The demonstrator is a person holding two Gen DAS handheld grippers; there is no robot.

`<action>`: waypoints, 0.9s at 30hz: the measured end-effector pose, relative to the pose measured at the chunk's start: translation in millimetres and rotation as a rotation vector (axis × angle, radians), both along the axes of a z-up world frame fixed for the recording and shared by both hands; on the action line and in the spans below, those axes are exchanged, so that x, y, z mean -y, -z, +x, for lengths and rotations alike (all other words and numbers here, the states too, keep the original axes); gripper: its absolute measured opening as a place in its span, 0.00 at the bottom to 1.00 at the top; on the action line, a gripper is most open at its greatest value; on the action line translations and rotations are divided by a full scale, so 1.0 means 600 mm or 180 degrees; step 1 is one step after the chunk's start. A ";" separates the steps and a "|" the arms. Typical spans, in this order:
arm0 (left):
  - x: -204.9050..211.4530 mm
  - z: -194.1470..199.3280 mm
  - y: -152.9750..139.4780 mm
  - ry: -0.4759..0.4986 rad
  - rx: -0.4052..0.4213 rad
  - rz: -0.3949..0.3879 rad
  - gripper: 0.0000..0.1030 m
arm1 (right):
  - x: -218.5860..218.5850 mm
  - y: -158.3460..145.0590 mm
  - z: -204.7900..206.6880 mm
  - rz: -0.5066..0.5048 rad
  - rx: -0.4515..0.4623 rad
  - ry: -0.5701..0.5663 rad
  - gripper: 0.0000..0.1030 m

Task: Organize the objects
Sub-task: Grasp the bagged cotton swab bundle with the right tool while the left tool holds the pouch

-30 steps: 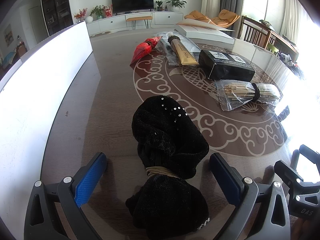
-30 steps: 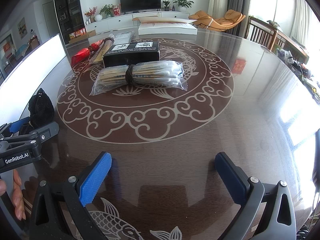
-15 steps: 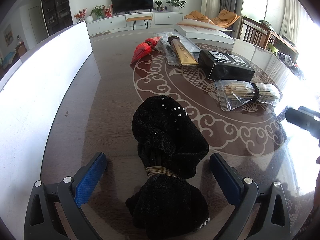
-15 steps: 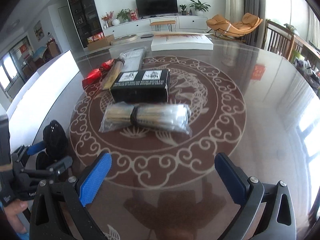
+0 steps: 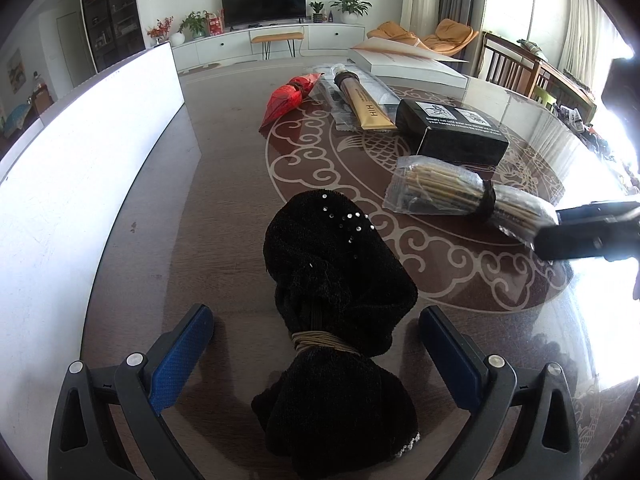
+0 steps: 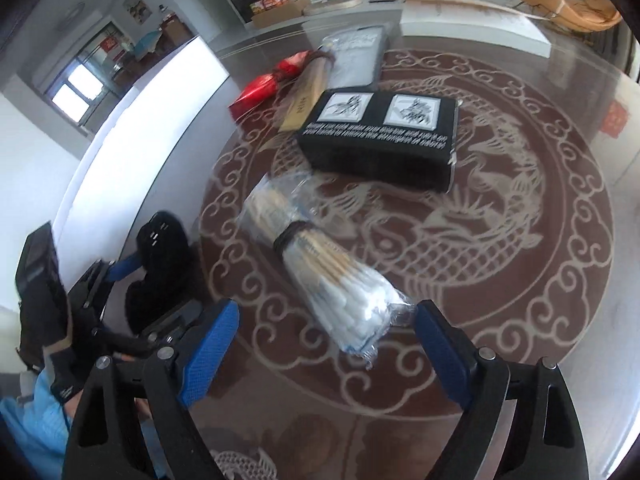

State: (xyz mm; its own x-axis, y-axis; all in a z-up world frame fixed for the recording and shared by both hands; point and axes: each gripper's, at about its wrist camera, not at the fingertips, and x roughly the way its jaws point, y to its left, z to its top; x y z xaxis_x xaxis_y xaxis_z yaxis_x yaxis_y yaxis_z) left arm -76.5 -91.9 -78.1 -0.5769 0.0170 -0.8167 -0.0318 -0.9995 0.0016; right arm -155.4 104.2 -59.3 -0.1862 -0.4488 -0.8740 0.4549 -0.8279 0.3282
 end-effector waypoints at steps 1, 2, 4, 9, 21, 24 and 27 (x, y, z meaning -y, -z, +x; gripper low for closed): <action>0.000 0.000 0.000 0.0009 0.0004 0.0002 1.00 | 0.006 -0.005 0.015 0.0112 -0.0045 -0.0079 0.87; -0.001 -0.001 0.000 0.0016 0.0008 -0.0003 1.00 | 0.012 -0.011 0.025 0.0251 -0.0119 -0.0117 0.87; -0.001 -0.005 -0.001 0.0083 0.0088 -0.0010 1.00 | 0.025 -0.022 0.028 0.0454 -0.0251 -0.0110 0.87; 0.024 -0.010 -0.014 0.0064 0.0113 0.0051 0.88 | 0.093 -0.024 0.001 0.0745 -0.0495 -0.0174 0.87; 0.059 0.067 -0.073 0.0150 -0.0081 0.0568 0.29 | 0.107 -0.056 0.030 0.0536 -0.0458 -0.0028 0.28; 0.079 0.101 -0.125 0.0154 -0.0188 0.0769 0.29 | 0.111 -0.103 0.048 0.0302 -0.0455 0.0128 0.28; 0.125 0.129 -0.191 0.0068 -0.0378 0.0727 0.29 | 0.162 -0.169 0.055 -0.0126 -0.0482 0.0118 0.28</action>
